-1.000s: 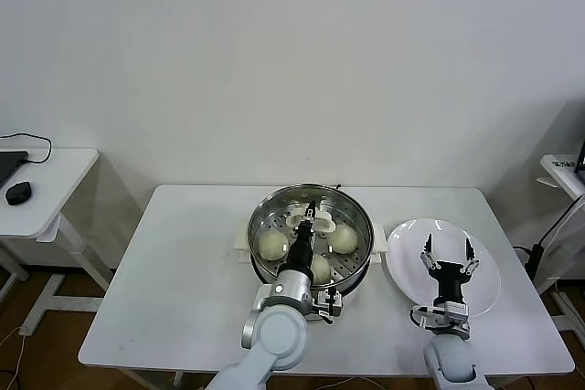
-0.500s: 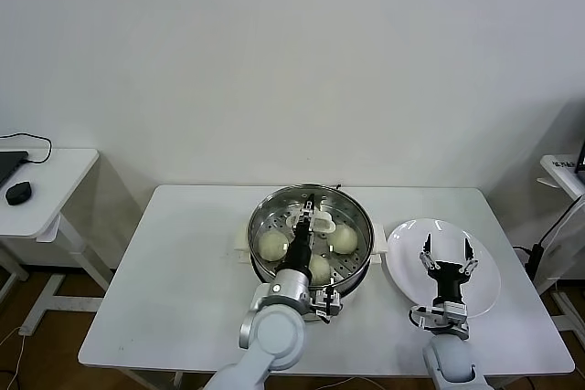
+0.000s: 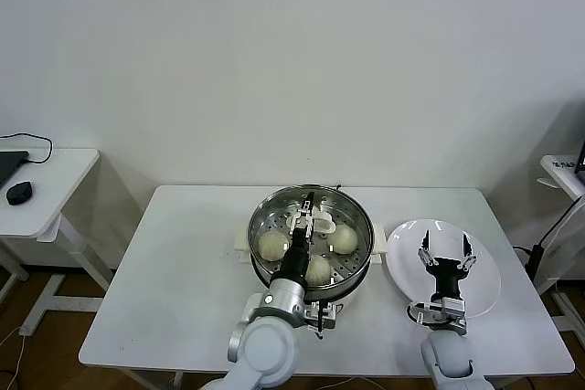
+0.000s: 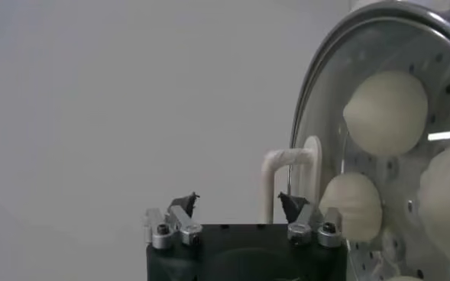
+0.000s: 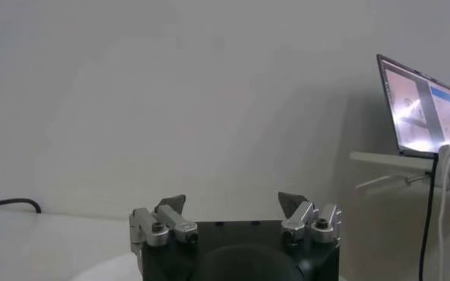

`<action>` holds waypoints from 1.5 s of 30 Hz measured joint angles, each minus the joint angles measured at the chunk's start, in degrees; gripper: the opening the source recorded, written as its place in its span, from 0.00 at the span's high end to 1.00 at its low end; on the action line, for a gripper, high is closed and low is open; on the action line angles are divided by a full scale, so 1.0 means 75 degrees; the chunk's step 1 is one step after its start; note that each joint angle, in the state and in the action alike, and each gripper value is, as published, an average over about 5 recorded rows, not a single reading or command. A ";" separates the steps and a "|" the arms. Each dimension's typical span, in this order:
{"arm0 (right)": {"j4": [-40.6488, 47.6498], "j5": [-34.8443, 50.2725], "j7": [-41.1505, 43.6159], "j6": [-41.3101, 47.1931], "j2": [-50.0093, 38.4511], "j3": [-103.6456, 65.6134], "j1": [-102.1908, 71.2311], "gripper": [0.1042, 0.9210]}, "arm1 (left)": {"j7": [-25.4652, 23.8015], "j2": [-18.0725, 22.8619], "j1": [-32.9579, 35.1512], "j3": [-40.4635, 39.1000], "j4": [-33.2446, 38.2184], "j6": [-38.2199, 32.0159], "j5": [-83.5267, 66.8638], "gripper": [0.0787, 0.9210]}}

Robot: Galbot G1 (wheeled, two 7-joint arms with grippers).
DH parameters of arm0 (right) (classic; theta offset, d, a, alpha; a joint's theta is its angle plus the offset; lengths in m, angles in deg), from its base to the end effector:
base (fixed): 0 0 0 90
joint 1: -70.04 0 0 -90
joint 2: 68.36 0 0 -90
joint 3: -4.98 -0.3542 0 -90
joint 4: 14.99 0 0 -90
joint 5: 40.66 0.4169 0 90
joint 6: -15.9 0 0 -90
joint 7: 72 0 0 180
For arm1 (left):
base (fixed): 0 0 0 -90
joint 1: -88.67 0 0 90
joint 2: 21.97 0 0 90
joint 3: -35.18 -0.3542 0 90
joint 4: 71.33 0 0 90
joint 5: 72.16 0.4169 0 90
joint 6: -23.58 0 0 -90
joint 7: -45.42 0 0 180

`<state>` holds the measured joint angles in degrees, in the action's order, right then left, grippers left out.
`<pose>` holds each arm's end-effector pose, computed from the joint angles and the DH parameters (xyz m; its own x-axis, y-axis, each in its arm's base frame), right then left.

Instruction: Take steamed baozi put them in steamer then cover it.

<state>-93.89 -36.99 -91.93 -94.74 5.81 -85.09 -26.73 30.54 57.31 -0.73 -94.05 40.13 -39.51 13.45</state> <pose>0.3570 -0.1190 -0.4632 -0.9427 0.3123 -0.1172 0.3296 0.9262 -0.1829 0.2980 -0.2036 -0.2469 -0.9667 0.2558 0.0119 0.0250 0.0483 0.9985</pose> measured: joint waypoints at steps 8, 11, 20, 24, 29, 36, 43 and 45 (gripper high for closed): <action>-0.0018 0.0080 0.0023 -0.0004 -0.0071 -0.0028 0.0068 0.12 | -0.0121 -0.0523 0.0295 0.0162 0.0650 0.0060 -0.0461 0.12; -0.0072 0.0172 0.0096 -0.0006 -0.0124 0.0000 0.0043 0.12 | -0.0127 -0.0757 0.0364 0.0301 0.0946 0.0088 -0.0827 0.12; -0.0378 0.0742 0.0429 0.0221 -0.0408 0.0256 -0.0154 0.12 | 0.0783 -0.1153 0.0365 0.1535 0.1349 -0.0250 -0.3353 0.12; -0.0474 0.1025 0.0597 0.0311 -0.0547 0.0332 -0.0229 0.12 | 0.1404 -0.1167 0.0380 0.2399 0.1075 -0.0755 -0.5042 0.12; -0.0567 0.1354 0.0834 0.0423 -0.0682 0.0362 -0.0315 0.12 | 0.1949 -0.1161 0.0470 0.3352 0.0458 -0.1692 -0.7320 0.12; -0.0585 0.1674 0.1141 0.0448 -0.0760 0.0482 -0.0466 0.12 | 0.2141 -0.1039 0.0707 0.4117 -0.0284 -0.2847 -0.9669 0.12; -0.0659 0.1806 0.1272 0.0437 -0.0758 0.0579 -0.0637 0.12 | 0.2075 -0.0932 0.0986 0.4462 -0.0747 -0.3549 -1.0680 0.12; -0.0678 0.1817 0.1297 0.0423 -0.0749 0.0586 -0.0697 0.12 | 0.2032 -0.0909 0.1064 0.4552 -0.0830 -0.3715 -1.0829 0.12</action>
<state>-98.98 -23.36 -82.20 -91.57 0.19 -80.70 -31.95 45.78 50.49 7.24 -59.91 33.90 -67.38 -67.77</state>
